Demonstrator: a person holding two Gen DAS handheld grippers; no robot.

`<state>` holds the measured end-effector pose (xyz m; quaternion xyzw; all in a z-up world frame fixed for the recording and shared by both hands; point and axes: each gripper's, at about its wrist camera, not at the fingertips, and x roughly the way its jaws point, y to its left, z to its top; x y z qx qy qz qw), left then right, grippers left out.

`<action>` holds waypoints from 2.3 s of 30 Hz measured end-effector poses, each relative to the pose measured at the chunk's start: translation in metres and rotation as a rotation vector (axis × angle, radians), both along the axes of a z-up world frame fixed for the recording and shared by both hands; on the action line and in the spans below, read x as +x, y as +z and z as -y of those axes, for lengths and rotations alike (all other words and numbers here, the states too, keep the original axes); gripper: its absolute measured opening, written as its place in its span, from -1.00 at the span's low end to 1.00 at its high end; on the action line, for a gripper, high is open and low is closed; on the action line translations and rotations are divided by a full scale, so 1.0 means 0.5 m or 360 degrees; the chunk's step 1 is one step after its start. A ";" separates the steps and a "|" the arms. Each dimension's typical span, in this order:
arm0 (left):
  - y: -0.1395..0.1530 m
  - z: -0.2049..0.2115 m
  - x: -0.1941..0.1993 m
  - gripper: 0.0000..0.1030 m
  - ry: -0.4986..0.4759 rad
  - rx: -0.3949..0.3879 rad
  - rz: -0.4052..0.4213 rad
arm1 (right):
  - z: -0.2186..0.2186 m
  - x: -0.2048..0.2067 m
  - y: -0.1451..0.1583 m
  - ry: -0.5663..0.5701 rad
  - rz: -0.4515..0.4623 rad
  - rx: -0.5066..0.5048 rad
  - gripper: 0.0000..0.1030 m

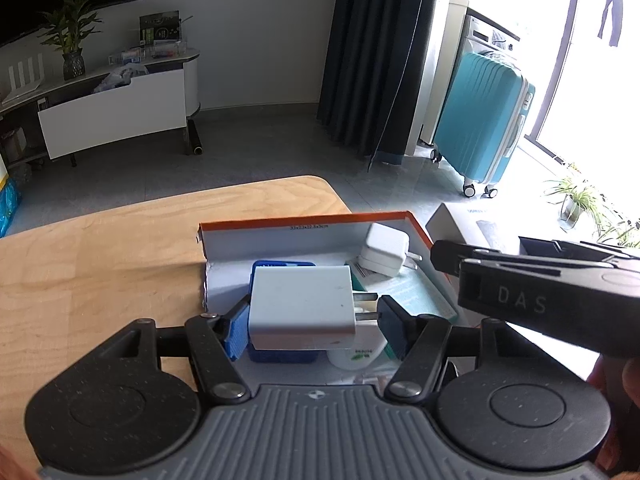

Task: Organize rigid objects
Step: 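Lower and release the adapter into the tray with the left tool while the right tool releases the box, then withdraw both open tools up from the tray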

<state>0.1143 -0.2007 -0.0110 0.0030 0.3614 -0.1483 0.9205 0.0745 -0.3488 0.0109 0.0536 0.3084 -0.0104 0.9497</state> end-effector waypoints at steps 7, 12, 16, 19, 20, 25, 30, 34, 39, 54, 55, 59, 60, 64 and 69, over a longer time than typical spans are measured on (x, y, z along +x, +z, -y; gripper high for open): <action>-0.004 -0.002 0.027 0.29 -0.0011 0.0004 -0.0017 | 0.000 0.034 0.001 -0.0007 -0.0005 0.0005 0.37; -0.011 -0.007 0.044 0.28 -0.0006 -0.0005 -0.0041 | 0.003 0.052 0.000 -0.0027 -0.0012 0.0014 0.37; -0.014 -0.004 0.063 0.29 -0.0026 -0.0001 -0.0059 | 0.007 0.062 -0.003 -0.0042 -0.0017 0.0034 0.40; -0.017 -0.003 0.077 0.29 -0.0025 0.0002 -0.0067 | 0.018 0.062 -0.007 -0.0044 0.0000 0.0106 0.64; -0.017 -0.003 0.081 0.28 -0.0026 0.0001 -0.0071 | 0.025 0.060 -0.006 -0.0046 0.0004 0.0142 0.65; -0.023 -0.005 0.097 0.28 -0.0024 -0.0032 -0.0113 | 0.042 0.045 0.000 -0.0091 0.0036 0.0157 0.66; -0.020 0.004 0.118 0.28 -0.0037 -0.0071 -0.0126 | 0.051 0.021 0.009 -0.0127 0.0076 0.0132 0.66; -0.019 0.017 0.143 0.29 -0.0034 -0.0096 -0.0144 | 0.057 0.001 0.017 -0.0138 0.0110 0.0148 0.67; 0.001 0.018 0.148 0.42 -0.0048 -0.0138 -0.0118 | 0.053 -0.015 0.024 -0.0133 0.0139 0.0128 0.67; 0.061 -0.042 -0.003 0.80 0.0098 -0.0063 -0.0029 | 0.025 -0.096 0.040 -0.0067 0.0164 0.0105 0.67; 0.063 -0.044 -0.016 0.82 0.0106 -0.0064 -0.0023 | 0.024 -0.104 0.040 -0.0066 0.0160 0.0100 0.67; 0.061 -0.047 -0.062 0.91 0.0140 -0.0048 -0.0018 | 0.016 -0.136 0.041 -0.0046 0.0151 0.0079 0.68; 0.058 -0.048 -0.072 0.91 0.0149 -0.0043 -0.0023 | 0.014 -0.144 0.040 -0.0043 0.0147 0.0072 0.68; 0.052 -0.049 -0.110 0.91 0.0159 -0.0029 -0.0023 | 0.013 -0.175 0.039 -0.0040 0.0143 0.0058 0.68; 0.043 -0.043 -0.149 0.98 0.0164 0.0023 -0.0010 | 0.012 -0.206 0.034 -0.0033 0.0134 0.0040 0.69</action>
